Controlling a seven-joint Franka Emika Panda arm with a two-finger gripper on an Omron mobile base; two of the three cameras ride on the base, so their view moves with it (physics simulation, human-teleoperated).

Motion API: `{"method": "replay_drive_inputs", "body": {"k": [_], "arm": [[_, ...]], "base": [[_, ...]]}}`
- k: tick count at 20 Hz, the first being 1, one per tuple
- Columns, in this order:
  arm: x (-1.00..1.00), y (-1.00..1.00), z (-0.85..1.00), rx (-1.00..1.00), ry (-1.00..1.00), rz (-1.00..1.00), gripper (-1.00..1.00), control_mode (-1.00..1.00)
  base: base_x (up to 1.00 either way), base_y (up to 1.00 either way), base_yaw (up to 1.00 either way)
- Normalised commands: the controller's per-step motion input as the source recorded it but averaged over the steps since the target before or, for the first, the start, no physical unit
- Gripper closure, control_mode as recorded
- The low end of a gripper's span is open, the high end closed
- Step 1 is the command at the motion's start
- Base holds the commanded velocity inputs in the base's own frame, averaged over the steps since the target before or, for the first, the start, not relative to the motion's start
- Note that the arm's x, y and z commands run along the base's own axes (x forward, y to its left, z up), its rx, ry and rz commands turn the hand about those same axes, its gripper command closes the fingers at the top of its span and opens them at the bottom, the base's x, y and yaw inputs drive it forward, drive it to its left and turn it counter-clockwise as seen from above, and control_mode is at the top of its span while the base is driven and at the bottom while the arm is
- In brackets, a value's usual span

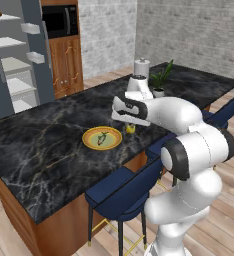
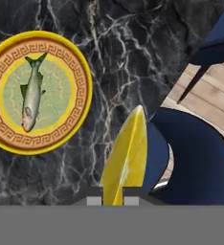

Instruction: Take the lemon wedge from the fridge and place it on the plate with fish on the dining counter.

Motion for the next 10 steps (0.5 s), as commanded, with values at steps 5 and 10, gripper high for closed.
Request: {"method": "replay_drive_inputs", "body": {"k": [5, 10], "arm": [[0.81, 0.23, -0.31, 0.0, -0.01, 0.0, 1.0, -1.0], [0.97, 0.21, -0.07, 0.0, 0.01, 0.0, 1.0, -1.0]], "base": [[0.0, 0.0, 0.0], [0.0, 0.0, 0.0]]}}
